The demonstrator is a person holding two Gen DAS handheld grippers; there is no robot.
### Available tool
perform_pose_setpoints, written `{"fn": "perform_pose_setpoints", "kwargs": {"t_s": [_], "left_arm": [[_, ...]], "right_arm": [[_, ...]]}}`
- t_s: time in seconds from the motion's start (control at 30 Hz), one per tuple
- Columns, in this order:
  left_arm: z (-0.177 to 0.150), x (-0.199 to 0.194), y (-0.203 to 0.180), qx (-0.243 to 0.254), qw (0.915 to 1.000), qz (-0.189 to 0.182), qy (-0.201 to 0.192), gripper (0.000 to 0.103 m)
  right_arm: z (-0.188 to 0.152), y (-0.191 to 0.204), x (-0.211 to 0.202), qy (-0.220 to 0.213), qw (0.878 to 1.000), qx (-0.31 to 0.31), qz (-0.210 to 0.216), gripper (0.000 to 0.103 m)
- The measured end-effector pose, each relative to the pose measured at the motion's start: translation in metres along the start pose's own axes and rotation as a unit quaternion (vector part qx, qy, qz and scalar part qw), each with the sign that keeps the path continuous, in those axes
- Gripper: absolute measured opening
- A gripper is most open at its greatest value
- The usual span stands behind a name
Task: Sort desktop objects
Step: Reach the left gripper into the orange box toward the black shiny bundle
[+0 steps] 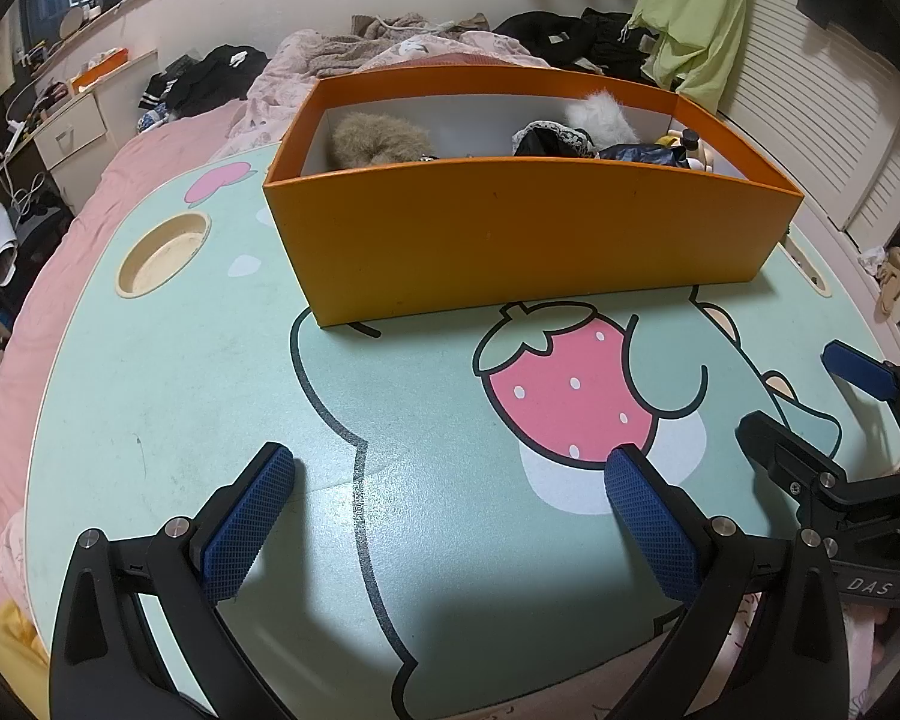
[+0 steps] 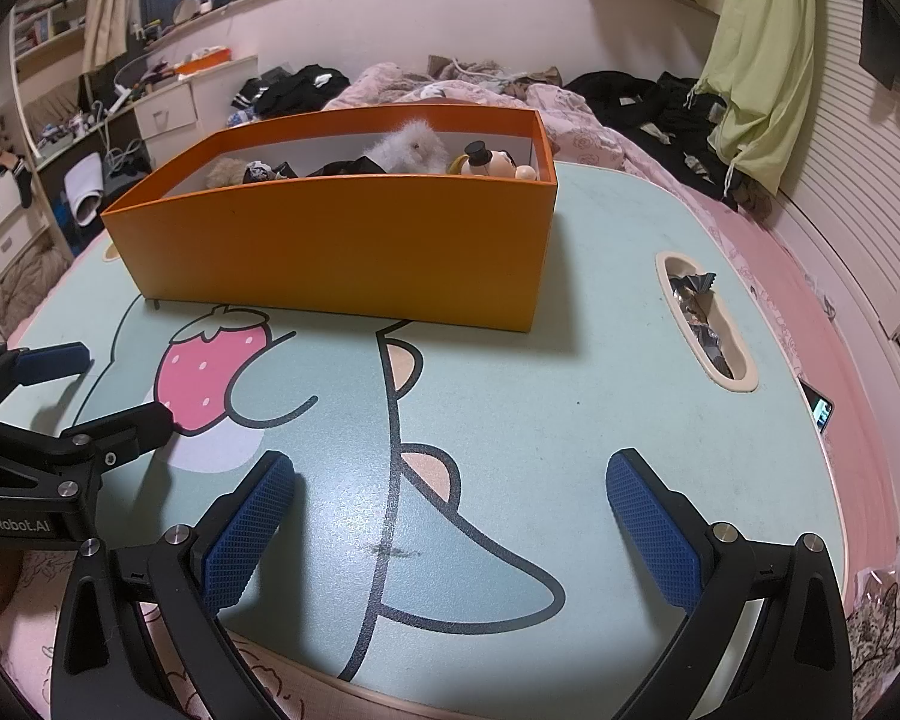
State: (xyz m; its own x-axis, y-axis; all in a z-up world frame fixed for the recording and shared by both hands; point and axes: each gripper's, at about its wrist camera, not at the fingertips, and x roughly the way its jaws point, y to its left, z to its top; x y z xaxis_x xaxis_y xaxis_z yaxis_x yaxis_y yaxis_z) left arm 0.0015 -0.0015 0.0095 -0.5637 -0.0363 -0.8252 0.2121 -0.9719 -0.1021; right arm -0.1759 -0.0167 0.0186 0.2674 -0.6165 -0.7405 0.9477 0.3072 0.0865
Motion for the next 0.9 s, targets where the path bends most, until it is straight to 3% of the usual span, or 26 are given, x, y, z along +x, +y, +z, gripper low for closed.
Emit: {"fn": "perform_pose_setpoints", "kwargs": {"t_s": [0.7,0.9], "left_arm": [[-0.003,0.007,-0.001,-0.026,0.9989,0.04,-0.005,0.103],[0.001,-0.018,0.007,-0.04,0.9974,0.038,-0.046,0.09]], "right_arm": [[0.0,0.0,0.0,0.0,1.0,0.001,0.0,0.103],[0.0,0.0,0.0,0.0,1.0,0.001,0.0,0.103]]}}
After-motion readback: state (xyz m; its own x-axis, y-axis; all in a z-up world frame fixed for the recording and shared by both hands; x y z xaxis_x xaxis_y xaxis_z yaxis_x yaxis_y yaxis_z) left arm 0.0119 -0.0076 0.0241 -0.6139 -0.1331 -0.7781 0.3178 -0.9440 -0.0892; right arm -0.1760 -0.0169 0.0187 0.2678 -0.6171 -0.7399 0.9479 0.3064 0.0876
